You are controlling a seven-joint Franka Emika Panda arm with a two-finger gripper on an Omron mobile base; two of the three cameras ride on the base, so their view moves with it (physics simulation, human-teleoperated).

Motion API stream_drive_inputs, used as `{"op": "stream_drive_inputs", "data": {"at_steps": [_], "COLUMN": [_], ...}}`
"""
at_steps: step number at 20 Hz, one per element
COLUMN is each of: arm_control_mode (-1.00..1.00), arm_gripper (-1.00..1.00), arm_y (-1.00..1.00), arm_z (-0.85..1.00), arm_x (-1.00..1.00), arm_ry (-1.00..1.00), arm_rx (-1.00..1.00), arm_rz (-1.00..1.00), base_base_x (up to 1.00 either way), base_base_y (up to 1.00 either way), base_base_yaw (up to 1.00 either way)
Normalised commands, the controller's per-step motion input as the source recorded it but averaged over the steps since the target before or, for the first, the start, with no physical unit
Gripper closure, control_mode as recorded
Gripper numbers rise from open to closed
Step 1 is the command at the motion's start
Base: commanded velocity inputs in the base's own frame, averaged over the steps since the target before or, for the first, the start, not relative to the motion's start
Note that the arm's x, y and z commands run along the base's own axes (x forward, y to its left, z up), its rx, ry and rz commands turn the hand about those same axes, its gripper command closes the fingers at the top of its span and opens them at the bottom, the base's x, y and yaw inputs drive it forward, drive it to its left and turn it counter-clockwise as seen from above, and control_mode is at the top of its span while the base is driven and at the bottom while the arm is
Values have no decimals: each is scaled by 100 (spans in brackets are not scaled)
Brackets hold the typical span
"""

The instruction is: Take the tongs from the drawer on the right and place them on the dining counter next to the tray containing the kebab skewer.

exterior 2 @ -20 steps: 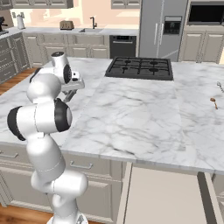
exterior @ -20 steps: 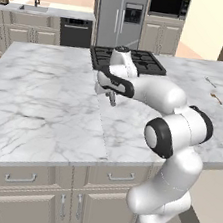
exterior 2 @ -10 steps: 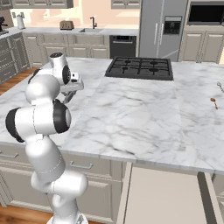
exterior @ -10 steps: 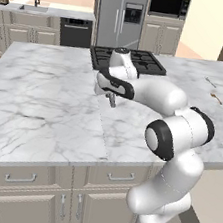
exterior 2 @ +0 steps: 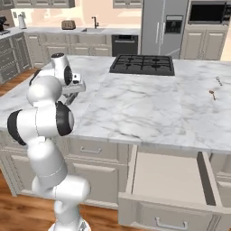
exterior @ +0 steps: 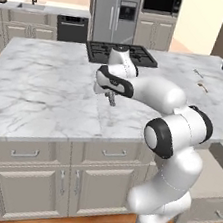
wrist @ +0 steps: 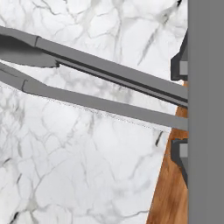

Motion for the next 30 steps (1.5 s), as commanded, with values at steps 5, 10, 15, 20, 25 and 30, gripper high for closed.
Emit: {"op": "stream_drive_inputs", "data": {"at_steps": [5,10,15,20,25,30], "arm_control_mode": [100,100,100,100,100,100], "arm_gripper": [100,100,100,100,100,100], "arm_y": [0,0,0,0,0,0], "arm_z": [0,0,0,0,0,0], "arm_x": [0,0,0,0,0,0], "arm_ry": [0,0,0,0,0,0], "arm_rx": [0,0,0,0,0,0], "arm_rz": [0,0,0,0,0,0], "base_base_x": [-93,-98,-71,-1,29,44], "base_base_y": [0,0,-27,-89,-100,-100], "base_base_yaw": [-10,-11,-15,-13,-10,-10]}}
